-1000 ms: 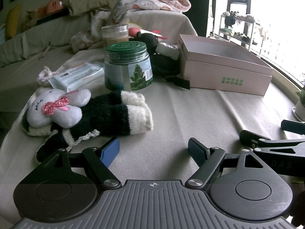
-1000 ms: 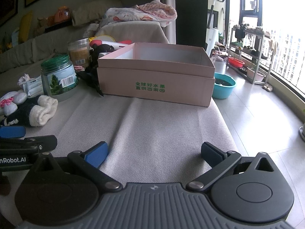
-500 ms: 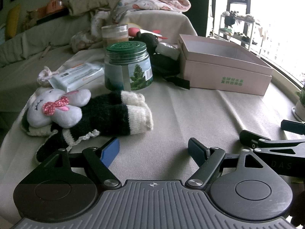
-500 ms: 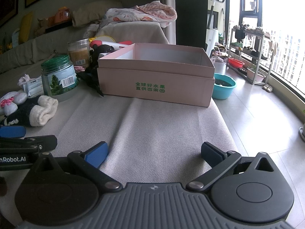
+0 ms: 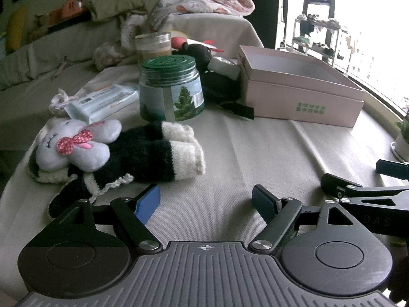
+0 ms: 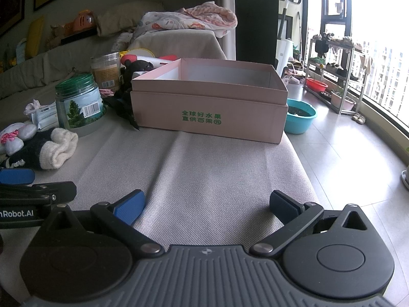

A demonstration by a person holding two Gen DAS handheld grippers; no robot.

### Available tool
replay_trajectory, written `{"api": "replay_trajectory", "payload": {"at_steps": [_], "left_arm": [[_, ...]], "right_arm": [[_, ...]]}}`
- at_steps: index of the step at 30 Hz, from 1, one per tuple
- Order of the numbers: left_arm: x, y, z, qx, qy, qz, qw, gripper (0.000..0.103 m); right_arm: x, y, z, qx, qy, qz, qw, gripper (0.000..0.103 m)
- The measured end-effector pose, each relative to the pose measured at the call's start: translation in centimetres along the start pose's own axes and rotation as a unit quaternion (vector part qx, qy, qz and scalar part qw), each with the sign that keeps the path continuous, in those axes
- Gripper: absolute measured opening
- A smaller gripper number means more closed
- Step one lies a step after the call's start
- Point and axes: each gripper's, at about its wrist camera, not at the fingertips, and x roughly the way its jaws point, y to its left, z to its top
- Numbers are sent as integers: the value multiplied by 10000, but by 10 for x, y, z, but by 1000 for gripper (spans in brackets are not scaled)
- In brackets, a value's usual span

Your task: Organize soft objects

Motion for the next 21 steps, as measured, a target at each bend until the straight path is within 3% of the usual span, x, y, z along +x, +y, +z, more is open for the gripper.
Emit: {"api": "replay_trajectory", "payload": {"at_steps": [19, 21], "left_arm": [[0, 0, 0, 10, 9, -14, 10000, 85], [1, 2, 2, 27, 25, -43, 10000, 78]], "right_arm": [[2, 0, 2, -16, 62, 19, 10000, 103], [3, -1, 5, -27, 158, 43, 9999, 103]]}}
